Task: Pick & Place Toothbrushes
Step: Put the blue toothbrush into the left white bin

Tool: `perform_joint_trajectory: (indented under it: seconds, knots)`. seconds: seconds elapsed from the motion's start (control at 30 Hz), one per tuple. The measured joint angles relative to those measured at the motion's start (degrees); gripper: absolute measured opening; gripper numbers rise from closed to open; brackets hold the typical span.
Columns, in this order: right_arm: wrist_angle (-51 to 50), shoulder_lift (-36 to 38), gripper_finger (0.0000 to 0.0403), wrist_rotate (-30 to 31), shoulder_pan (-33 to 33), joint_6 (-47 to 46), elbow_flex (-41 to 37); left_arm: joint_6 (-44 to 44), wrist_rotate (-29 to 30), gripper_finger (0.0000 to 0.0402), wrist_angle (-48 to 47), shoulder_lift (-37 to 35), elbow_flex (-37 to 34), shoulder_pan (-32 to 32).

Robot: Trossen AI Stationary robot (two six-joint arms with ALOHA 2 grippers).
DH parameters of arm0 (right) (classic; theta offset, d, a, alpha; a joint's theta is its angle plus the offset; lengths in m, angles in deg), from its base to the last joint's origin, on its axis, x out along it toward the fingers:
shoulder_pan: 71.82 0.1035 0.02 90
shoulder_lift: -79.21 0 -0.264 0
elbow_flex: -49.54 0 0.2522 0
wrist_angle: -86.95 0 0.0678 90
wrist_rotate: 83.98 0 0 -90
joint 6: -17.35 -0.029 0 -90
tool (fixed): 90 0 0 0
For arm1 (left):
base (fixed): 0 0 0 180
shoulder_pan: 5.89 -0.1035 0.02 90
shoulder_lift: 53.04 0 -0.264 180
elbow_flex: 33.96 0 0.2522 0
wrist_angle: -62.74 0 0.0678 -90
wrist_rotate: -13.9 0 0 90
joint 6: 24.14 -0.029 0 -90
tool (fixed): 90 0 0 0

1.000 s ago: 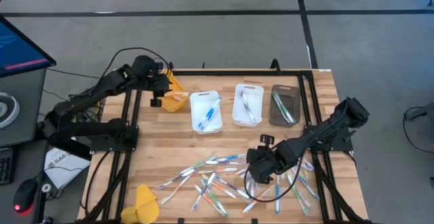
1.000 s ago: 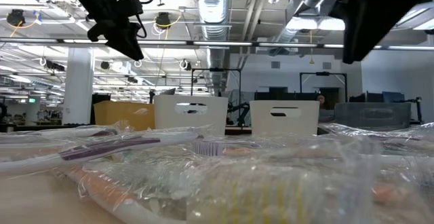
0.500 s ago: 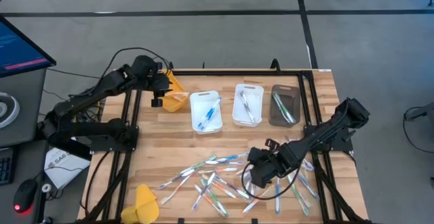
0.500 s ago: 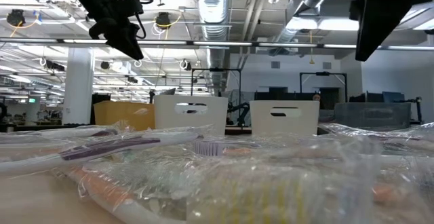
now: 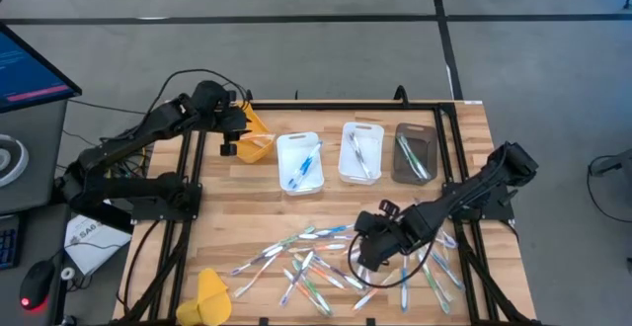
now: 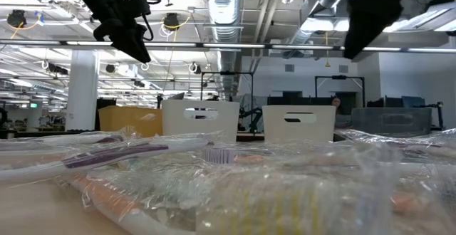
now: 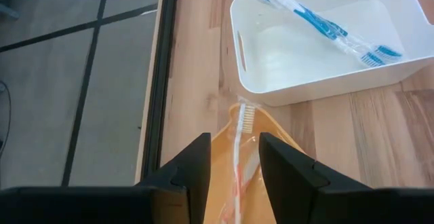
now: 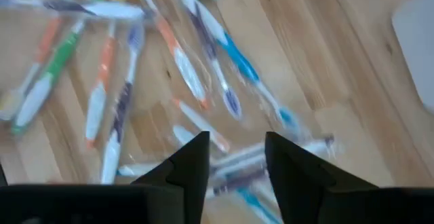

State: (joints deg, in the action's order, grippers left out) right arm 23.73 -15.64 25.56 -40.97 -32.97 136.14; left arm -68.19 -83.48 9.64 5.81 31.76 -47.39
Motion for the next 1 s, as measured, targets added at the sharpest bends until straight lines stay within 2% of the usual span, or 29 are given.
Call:
perform_joint_trajectory:
  seconds: [0.2,0.37,0.53,0.63,0.83,1.0]
  knots:
    - [1.4,0.0,0.0197,0.0,-2.3,12.8,0.0,0.0,0.0,0.0117,0.0,0.0,0.0,0.0]
    - [-1.7,-0.1,0.0222,0.0,-5.2,27.3,0.0,0.0,0.0,0.0120,0.0,0.0,0.0,0.0]
    - [-2.2,-0.1,0.0226,-3.5,-7.7,34.1,0.0,0.0,0.0,0.0120,0.0,0.0,0.0,0.0]
    - [0.3,-0.6,0.0224,-3.5,-9.2,38.8,0.0,0.0,0.0,0.0121,0.0,0.0,0.0,0.0]
    - [1.7,-5.8,0.0223,-4.9,-12.4,46.6,0.1,0.9,0.0,0.0119,0.0,0.0,0.0,0.0]
    - [1.5,-11.4,0.0223,-6.0,-12.6,52.3,0.0,1.3,0.0,0.0118,0.1,0.0,0.0,0.0]
